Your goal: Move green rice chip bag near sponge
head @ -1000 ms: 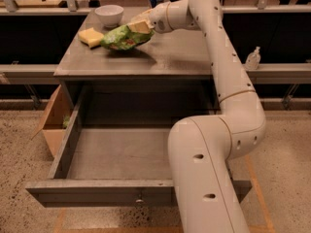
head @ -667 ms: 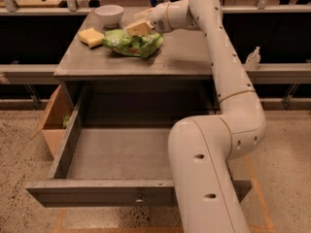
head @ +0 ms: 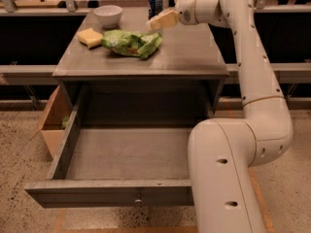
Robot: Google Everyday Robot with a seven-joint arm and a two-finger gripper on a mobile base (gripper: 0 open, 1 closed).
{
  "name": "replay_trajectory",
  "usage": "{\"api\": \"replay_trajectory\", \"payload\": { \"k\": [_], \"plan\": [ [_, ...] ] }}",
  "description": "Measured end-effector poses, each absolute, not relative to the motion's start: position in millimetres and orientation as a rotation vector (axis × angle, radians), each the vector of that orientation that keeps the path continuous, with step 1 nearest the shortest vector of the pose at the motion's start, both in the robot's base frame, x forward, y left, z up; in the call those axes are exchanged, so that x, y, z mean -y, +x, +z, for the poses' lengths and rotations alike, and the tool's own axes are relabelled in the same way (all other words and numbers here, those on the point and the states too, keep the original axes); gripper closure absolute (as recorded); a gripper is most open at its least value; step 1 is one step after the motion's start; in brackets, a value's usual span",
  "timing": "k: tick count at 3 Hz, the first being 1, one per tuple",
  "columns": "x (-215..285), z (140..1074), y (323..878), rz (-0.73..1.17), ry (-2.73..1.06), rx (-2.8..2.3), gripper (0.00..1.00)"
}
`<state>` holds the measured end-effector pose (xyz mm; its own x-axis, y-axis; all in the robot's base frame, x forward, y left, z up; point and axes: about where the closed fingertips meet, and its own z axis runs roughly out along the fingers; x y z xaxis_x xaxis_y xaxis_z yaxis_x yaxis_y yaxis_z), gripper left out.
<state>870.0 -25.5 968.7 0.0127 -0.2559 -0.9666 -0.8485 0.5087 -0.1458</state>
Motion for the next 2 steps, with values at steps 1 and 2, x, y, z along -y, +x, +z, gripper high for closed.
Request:
{"api": "replay_trajectory", "payload": {
  "k": [1, 2],
  "plan": [
    [115.8, 995.0, 864.3, 0.547, -0.850, -1.518, 0.00],
    [115.5, 994.8, 864.4, 0.548, -0.850, -1.518, 0.00]
  ]
}}
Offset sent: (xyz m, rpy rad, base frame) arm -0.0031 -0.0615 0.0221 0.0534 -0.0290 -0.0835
